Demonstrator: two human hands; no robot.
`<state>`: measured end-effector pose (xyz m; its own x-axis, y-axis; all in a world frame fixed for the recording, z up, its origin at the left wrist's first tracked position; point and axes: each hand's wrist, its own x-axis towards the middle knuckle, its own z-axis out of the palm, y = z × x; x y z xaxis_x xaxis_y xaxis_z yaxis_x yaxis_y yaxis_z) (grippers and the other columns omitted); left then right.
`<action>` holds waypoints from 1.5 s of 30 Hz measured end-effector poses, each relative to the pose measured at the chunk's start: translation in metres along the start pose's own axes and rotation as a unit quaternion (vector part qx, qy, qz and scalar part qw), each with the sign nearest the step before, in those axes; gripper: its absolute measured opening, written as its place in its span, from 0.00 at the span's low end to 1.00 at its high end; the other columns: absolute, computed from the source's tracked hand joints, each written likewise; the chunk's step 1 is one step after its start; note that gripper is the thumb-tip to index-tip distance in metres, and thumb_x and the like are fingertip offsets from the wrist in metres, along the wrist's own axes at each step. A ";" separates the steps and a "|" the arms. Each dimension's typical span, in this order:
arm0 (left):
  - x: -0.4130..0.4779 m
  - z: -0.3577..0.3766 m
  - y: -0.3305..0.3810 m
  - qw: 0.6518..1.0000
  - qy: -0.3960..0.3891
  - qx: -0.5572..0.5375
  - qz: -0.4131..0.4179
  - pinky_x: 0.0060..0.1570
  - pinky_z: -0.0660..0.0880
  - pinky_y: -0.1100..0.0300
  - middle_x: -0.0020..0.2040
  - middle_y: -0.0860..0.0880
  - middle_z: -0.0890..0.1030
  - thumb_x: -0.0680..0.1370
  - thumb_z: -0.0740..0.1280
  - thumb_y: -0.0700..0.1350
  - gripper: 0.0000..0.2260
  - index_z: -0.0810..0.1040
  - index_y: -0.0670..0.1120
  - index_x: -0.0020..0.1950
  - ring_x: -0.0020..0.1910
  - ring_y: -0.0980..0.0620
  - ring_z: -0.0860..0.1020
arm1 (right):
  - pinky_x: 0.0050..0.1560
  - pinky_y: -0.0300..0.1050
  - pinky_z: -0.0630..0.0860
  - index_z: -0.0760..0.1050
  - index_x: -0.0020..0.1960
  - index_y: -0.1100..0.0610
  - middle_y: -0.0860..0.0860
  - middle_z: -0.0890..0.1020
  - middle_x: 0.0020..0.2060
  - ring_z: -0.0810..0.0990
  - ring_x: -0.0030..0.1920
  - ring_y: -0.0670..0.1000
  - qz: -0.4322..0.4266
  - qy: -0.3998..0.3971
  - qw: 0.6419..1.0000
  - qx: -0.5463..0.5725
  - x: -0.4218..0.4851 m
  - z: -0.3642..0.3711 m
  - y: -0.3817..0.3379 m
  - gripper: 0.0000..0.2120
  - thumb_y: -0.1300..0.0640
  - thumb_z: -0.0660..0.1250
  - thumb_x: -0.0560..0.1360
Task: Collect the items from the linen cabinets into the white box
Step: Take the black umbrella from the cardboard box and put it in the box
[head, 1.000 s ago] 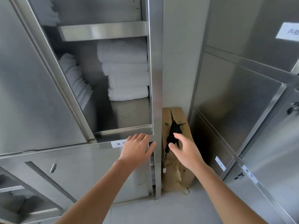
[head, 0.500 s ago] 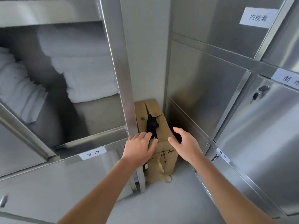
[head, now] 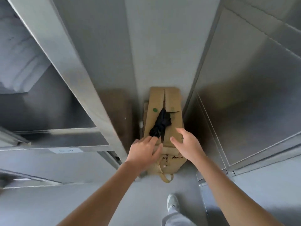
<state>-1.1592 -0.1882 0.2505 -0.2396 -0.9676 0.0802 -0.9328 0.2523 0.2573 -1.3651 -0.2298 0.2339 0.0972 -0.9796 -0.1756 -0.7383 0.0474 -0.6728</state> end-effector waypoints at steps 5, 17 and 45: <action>0.018 0.005 0.005 0.996 -0.016 -0.013 -0.084 0.48 0.74 0.53 0.50 0.54 0.79 0.80 0.48 0.60 0.22 0.73 0.50 0.62 0.44 0.52 0.76 | 0.73 0.52 0.69 0.66 0.77 0.46 0.45 0.73 0.74 0.70 0.74 0.50 -0.046 -0.105 0.993 0.012 0.059 0.003 0.017 0.28 0.43 0.67 0.79; 0.056 0.044 -0.021 0.987 -0.060 -0.038 -0.142 0.58 0.70 0.55 0.63 0.55 0.76 0.81 0.46 0.61 0.24 0.69 0.52 0.70 0.57 0.53 0.75 | 0.73 0.55 0.69 0.75 0.73 0.54 0.50 0.77 0.70 0.71 0.73 0.50 -0.212 -0.176 0.959 -0.069 0.199 0.045 0.061 0.29 0.52 0.76 0.74; 0.078 0.051 -0.017 0.981 0.016 -0.055 -0.188 0.45 0.75 0.59 0.52 0.54 0.81 0.81 0.55 0.57 0.17 0.74 0.49 0.64 0.46 0.55 0.79 | 0.78 0.60 0.57 0.81 0.63 0.54 0.51 0.83 0.58 0.76 0.67 0.56 -0.339 -0.090 0.901 -0.254 0.266 0.070 0.086 0.26 0.47 0.78 0.67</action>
<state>-1.1760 -0.2682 0.2028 0.1250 -0.9921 -0.0101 -0.9189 -0.1196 0.3760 -1.3555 -0.4731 0.0788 0.7139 -0.7002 0.0075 -0.6744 -0.6903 -0.2620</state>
